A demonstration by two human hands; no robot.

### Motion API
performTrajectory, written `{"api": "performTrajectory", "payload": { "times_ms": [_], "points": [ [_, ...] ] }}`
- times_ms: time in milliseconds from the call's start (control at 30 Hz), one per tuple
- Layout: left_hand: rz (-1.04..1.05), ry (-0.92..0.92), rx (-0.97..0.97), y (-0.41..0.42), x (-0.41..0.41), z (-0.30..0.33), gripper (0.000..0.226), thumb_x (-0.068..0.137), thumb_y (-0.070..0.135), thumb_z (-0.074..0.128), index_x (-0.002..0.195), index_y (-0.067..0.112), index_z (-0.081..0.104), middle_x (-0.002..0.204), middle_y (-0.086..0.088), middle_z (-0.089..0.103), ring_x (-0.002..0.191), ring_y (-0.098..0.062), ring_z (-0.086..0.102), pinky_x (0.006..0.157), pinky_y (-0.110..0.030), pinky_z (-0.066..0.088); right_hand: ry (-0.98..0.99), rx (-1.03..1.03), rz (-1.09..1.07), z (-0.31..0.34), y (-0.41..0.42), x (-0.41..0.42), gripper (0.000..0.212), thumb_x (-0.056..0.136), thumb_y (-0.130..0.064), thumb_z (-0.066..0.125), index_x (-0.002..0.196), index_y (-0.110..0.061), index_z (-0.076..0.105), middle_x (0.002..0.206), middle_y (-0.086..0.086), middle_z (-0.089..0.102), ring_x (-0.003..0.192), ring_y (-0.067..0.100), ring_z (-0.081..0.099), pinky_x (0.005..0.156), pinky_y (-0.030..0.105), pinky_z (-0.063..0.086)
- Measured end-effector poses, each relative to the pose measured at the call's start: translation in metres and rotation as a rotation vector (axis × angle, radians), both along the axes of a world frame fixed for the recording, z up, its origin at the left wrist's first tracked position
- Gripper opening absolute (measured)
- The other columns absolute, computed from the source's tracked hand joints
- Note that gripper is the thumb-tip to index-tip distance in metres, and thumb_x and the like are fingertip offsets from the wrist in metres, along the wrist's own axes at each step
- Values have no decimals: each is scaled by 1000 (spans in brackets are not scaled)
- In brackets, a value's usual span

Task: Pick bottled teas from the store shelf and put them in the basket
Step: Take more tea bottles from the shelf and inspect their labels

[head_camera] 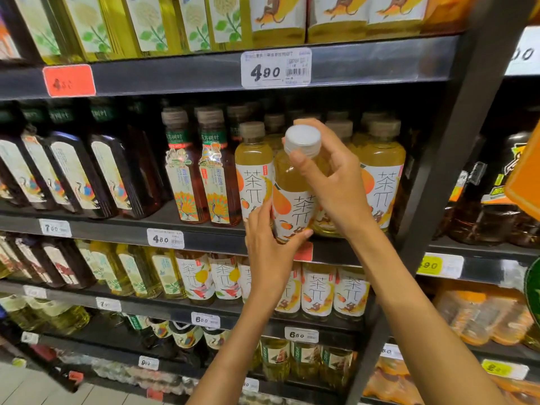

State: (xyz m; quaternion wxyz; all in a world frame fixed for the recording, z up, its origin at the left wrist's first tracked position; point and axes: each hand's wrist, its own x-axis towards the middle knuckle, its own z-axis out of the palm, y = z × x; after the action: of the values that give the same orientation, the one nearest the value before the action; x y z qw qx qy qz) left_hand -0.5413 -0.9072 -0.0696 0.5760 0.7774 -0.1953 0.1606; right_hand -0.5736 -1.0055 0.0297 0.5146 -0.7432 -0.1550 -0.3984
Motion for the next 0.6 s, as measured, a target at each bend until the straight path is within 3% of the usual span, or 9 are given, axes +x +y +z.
{"api": "performTrajectory", "payload": {
  "times_ms": [100,133,233,300,400,467,600],
  "points": [
    [-20,51,-60,-4,2,-4,76,71,27,82,136,27,41,129,10,52,119,-7,48,101,-32,44,73,-98,-163,-6,-5,8,38,90,-26,64,127,-22,54,127,-4,56,124,13,44,103,32,39],
    [-30,65,-74,-5,2,-5,76,71,26,82,136,27,42,129,9,55,116,-7,51,97,-27,45,95,-123,-215,-7,-7,10,39,90,-30,64,127,-22,55,129,-1,55,125,18,42,104,33,37],
    [-31,61,-87,-10,2,-7,73,73,24,80,136,27,43,127,16,52,115,-1,50,89,-8,38,117,-113,-303,-8,-11,17,40,89,-38,62,127,-25,57,127,3,54,122,14,39,99,20,33],
    [-2,39,-61,-13,2,-8,75,76,26,78,140,24,41,126,21,39,116,9,36,90,1,29,84,-121,-375,-7,-12,20,40,88,-43,62,123,-25,59,119,-2,55,114,10,37,98,28,36],
    [69,37,21,-15,2,-9,80,79,32,75,146,21,33,130,10,36,118,4,24,102,-15,29,17,-192,-505,-4,-8,26,47,85,-46,64,123,-19,58,114,-3,59,108,14,41,92,40,39],
    [80,55,32,-18,1,-8,81,80,33,74,147,20,31,133,3,38,124,-5,30,106,-26,33,-18,-203,-531,-3,-5,30,46,87,-42,64,124,-16,56,114,2,61,107,19,46,90,39,38],
    [194,-2,58,-22,0,-5,74,77,34,76,137,18,36,129,0,47,122,-15,44,99,-31,39,-69,-355,-691,-5,-7,33,43,90,-44,58,121,-15,62,107,3,64,102,23,52,90,34,30]
  ]
}}
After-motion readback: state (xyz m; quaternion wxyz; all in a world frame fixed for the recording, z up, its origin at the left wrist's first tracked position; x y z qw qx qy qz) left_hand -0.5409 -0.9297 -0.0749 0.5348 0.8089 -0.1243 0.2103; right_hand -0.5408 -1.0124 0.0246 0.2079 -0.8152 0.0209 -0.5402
